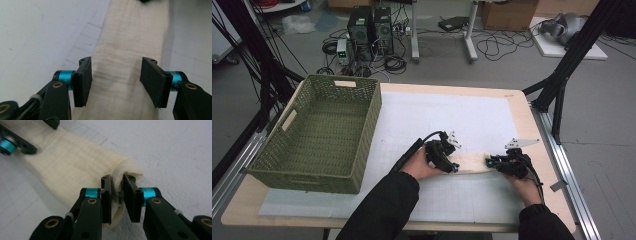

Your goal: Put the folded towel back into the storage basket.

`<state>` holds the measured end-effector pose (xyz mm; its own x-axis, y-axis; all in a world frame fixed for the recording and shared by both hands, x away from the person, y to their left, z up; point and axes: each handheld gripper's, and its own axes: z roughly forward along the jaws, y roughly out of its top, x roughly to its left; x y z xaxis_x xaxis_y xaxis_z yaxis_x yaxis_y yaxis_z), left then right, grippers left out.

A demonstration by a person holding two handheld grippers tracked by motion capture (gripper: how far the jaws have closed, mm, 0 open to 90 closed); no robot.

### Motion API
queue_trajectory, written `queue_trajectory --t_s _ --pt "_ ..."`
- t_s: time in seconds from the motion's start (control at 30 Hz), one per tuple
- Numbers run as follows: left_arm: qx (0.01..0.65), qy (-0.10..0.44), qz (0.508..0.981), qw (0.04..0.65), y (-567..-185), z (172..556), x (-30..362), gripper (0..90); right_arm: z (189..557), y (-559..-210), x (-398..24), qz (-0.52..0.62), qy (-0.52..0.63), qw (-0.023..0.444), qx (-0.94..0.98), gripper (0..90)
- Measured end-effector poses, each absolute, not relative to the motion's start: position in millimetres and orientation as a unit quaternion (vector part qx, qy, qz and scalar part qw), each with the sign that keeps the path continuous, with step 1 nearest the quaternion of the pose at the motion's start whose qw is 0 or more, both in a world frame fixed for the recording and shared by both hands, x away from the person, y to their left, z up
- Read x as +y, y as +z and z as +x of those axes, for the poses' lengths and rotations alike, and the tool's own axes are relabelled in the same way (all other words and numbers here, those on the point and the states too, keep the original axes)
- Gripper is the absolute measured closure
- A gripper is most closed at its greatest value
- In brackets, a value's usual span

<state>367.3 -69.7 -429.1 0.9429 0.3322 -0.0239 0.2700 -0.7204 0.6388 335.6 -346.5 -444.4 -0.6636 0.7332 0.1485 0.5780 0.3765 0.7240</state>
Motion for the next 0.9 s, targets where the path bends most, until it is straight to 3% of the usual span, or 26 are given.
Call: queue_trajectory --t_s 0.27,0.53,0.9 --pt "0.166 0.006 0.924 0.344 -429.2 369.8 -64.2 38.0 332.4 -444.3 -348.1 0.393 0.393 0.102 0.825 74.1" --pt "0.16 0.033 0.925 0.344 -426.1 367.2 -64.4 35.3 332.3 -444.6 -347.4 0.396 0.391 0.105 0.824 70.4" --pt "0.157 0.02 0.928 0.337 -431.3 367.0 -66.3 31.2 332.7 -445.0 -347.2 0.397 0.392 0.104 0.824 69.0"
